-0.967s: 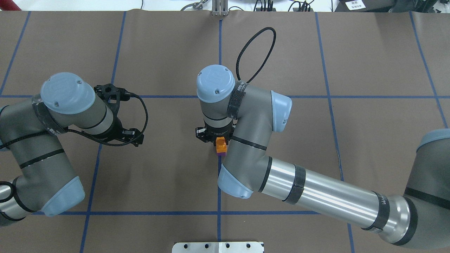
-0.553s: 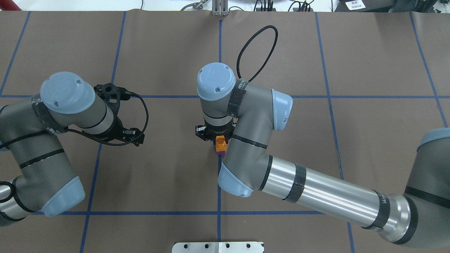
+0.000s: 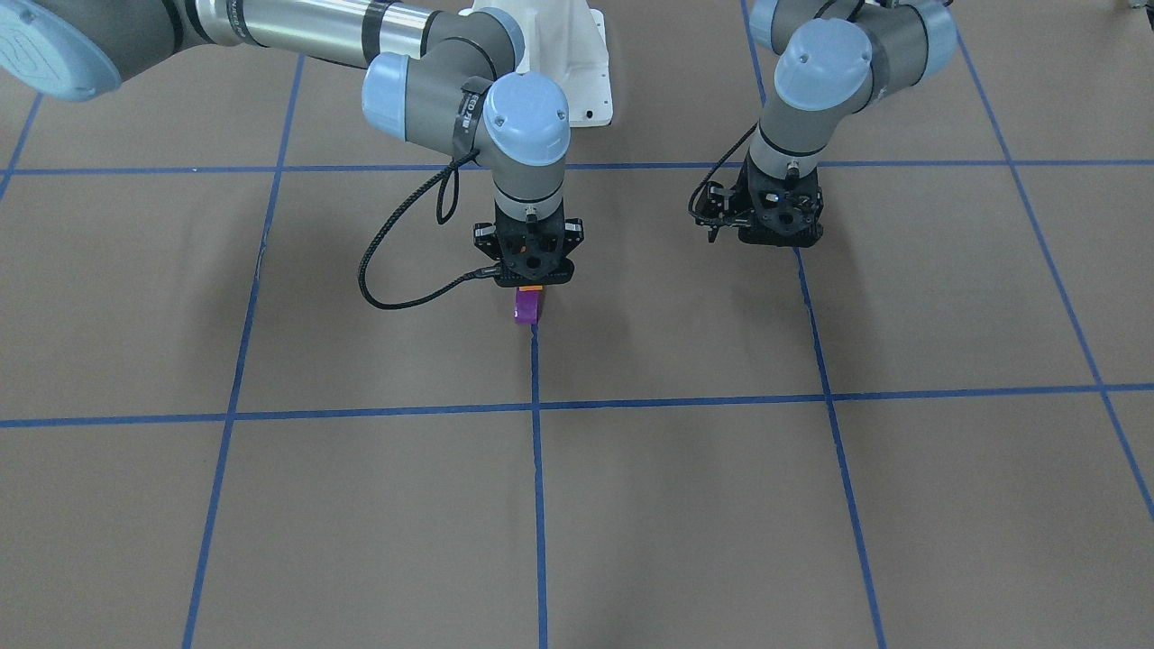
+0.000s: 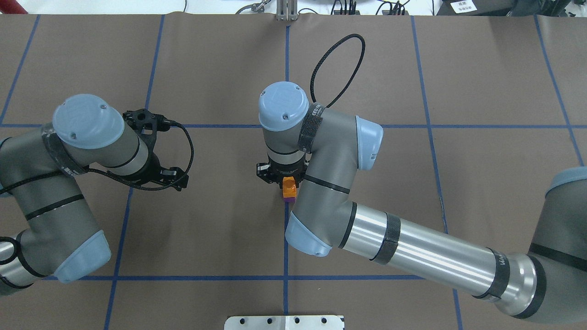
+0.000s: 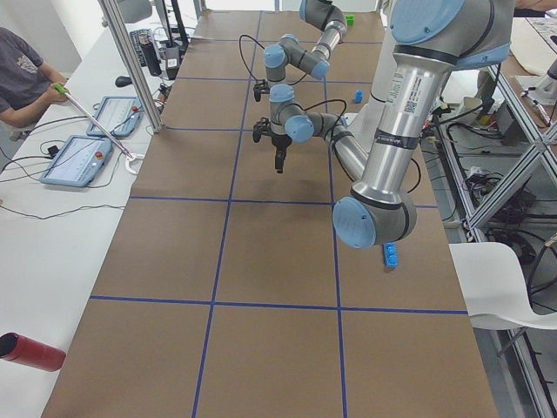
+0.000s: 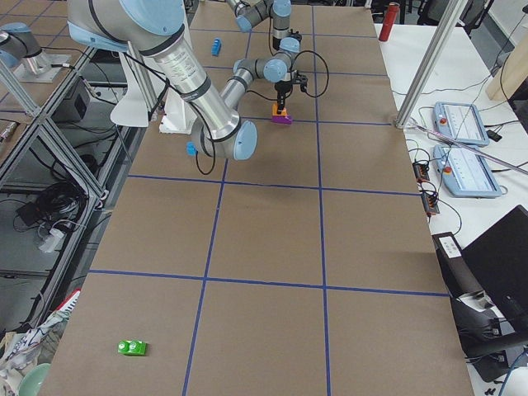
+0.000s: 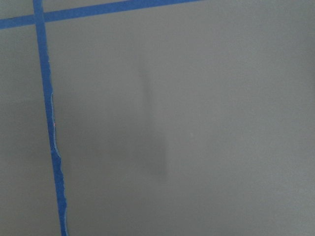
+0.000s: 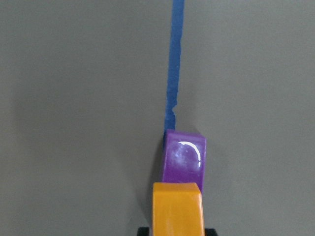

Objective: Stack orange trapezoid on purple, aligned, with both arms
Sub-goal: 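Lower the orange block onto the purple block, aligning it with the right gripper, then open the right gripper and raise it away from the stack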

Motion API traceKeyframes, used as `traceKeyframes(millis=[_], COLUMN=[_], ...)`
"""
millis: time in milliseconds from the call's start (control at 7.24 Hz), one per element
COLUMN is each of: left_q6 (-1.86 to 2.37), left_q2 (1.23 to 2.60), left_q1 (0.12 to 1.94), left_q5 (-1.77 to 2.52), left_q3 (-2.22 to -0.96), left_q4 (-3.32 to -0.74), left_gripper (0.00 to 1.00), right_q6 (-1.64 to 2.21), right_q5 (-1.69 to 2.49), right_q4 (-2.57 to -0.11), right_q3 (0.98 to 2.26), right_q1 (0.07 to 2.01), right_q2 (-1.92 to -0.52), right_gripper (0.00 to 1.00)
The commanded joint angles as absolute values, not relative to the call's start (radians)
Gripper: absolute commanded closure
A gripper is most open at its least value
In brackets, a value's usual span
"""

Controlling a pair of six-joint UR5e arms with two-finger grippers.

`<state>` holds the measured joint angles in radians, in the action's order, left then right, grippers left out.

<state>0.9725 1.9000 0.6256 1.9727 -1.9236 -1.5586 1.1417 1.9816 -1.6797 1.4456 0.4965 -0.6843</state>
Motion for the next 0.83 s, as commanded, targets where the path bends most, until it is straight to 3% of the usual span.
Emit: traceKeyframes(millis=[0, 276, 414, 691], left_q6=[0.973, 0.971, 0.971, 0.95], left_q2=[1.901, 1.902, 1.908, 1.898], left_q1=[0.626, 0.624, 0.627, 0.655], left_q5=[1.973, 1.971, 1.971, 1.976], left_q3=[-1.924, -1.924, -1.925, -1.933], left_q4=[-1.559, -1.559, -1.557, -1.557], left_gripper=[0.0, 0.01, 0.01, 0.01], right_q6=[1.146, 1.146, 1.146, 1.12], right_q5=[1.979, 1.988, 2.006, 2.074], right_q4=[-1.678, -1.69, -1.693, -1.68], right_q3=[1.45, 1.506, 1.613, 1.884], right_q1=[0.495, 0.517, 0.556, 0.67], right_q2=[-0.689, -0.699, -0.775, -1.088], right_gripper=[0.0, 0.0, 0.0, 0.0])
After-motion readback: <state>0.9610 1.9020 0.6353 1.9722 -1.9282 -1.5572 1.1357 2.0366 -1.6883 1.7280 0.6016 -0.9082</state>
